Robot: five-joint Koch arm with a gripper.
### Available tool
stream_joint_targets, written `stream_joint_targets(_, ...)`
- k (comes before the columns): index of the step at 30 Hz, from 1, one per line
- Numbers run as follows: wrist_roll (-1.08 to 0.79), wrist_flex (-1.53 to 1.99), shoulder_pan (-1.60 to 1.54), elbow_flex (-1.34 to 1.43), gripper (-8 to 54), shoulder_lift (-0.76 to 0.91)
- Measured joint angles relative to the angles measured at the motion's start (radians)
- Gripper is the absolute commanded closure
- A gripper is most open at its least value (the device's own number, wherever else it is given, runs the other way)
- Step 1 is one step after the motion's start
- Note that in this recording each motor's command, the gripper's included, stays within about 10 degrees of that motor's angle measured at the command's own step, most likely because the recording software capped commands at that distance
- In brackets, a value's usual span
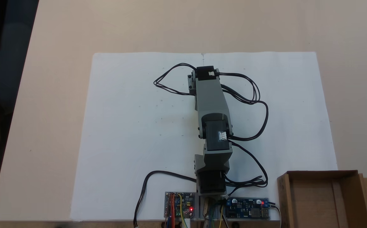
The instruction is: Grasp a green dice and put it in the bin.
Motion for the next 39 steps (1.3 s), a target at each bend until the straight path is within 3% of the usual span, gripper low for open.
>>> stream_joint_targets(39, -0.008, -0.08, 0.003, 0.011, 4.6, -0.074)
